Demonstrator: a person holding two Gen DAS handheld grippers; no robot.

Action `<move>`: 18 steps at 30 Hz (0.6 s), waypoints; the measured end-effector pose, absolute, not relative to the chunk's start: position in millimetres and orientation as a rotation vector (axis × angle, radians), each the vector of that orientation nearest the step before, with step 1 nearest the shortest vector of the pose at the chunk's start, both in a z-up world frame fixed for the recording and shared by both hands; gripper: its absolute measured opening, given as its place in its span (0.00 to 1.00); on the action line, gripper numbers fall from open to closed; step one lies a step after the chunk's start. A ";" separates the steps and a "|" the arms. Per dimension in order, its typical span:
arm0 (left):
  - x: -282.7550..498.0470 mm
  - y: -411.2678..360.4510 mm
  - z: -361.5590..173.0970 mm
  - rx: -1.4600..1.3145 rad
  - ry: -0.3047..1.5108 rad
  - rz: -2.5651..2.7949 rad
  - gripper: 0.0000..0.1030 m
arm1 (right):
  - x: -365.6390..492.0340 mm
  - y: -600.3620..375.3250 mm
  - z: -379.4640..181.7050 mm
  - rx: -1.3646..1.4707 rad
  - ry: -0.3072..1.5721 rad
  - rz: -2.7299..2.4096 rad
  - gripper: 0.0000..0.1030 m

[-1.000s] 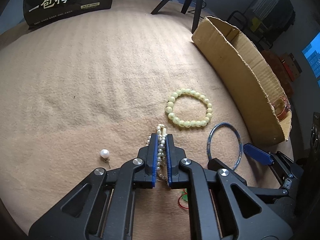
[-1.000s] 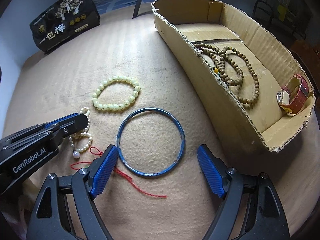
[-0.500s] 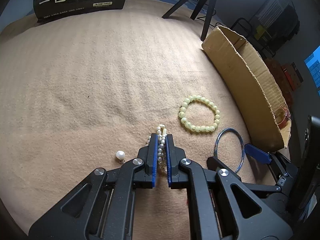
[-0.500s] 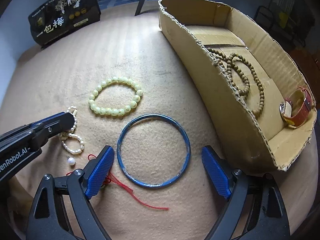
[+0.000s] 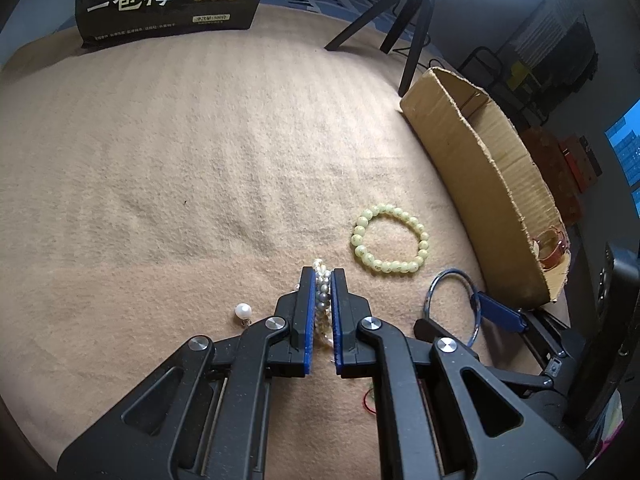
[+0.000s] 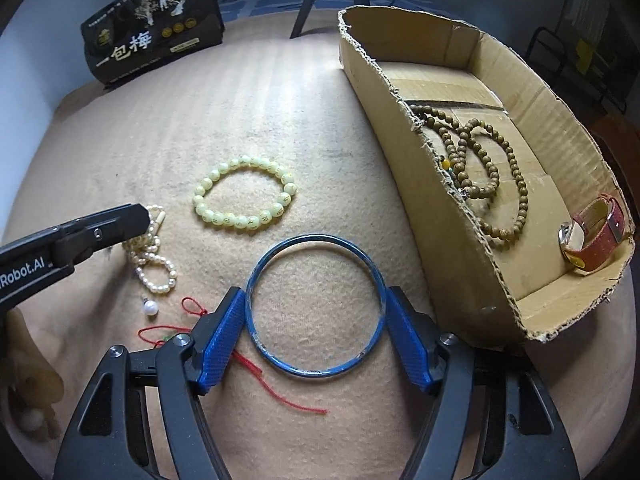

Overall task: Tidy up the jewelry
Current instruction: 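Close the left tool on the pearl strand while the right tool grips the blue bangle, then carry the pearls and bangle over the box and open both tools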

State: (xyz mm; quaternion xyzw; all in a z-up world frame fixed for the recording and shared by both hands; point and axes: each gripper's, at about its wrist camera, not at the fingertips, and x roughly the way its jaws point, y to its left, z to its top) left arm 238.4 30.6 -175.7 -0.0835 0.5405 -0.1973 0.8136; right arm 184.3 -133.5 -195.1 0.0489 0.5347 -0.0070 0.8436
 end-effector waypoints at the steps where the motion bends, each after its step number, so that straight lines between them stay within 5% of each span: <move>1: 237.5 31.0 -173.8 -0.178 1.150 -0.422 0.05 | 179.5 -132.6 -194.4 0.109 1.127 -0.012 0.68; 18: 219.4 24.5 -105.3 -0.247 1.022 -0.484 0.05 | 143.8 -146.6 -146.6 0.122 1.026 0.085 0.68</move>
